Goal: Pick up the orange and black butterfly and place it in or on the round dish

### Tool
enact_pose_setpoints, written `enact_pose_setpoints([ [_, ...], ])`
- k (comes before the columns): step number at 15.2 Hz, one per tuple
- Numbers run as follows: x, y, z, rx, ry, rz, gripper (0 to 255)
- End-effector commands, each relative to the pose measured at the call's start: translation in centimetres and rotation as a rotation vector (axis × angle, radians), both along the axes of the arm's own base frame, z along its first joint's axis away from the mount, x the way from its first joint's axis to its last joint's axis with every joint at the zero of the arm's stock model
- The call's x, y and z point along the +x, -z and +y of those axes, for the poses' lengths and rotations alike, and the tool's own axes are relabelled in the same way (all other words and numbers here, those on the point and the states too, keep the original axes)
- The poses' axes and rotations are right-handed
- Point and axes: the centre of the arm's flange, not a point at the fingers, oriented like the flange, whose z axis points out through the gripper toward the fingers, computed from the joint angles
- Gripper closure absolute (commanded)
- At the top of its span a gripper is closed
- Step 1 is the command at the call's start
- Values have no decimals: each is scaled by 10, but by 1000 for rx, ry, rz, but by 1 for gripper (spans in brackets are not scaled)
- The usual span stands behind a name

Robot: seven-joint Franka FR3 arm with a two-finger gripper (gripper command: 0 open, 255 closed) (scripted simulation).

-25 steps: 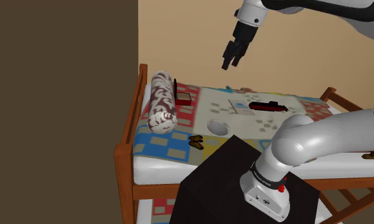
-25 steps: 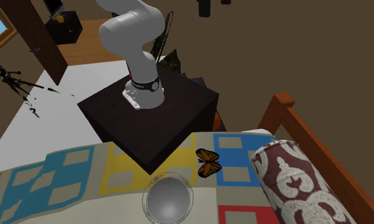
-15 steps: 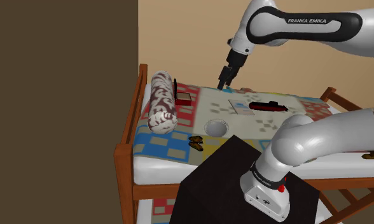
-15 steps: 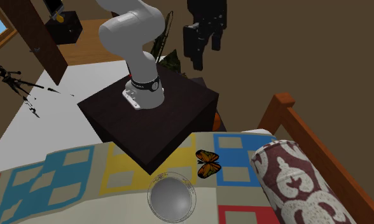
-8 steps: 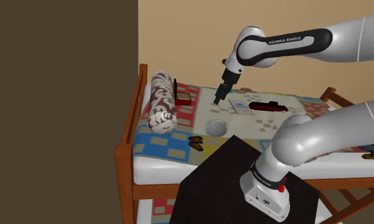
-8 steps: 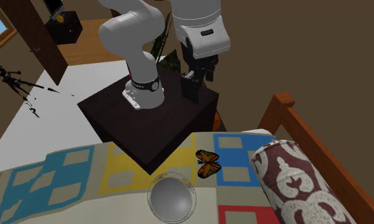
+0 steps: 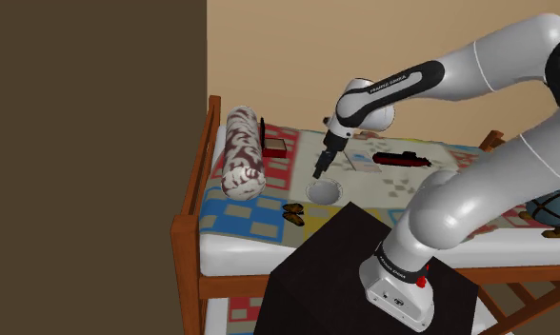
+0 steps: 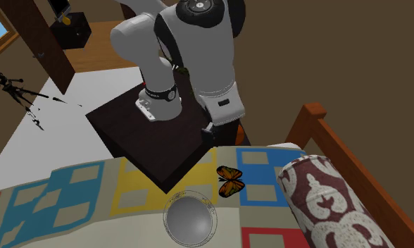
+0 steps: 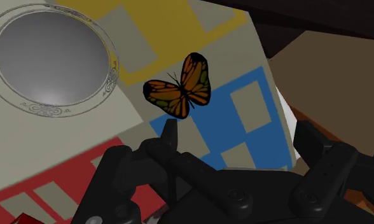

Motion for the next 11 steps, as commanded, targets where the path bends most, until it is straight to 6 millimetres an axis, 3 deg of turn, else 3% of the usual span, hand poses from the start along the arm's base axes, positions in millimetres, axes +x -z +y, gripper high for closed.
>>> enact_pose_setpoints([
  [1,3,29,-7,13,-13,2,0],
  [11,16,164,-24,97,-82,23,0],
])
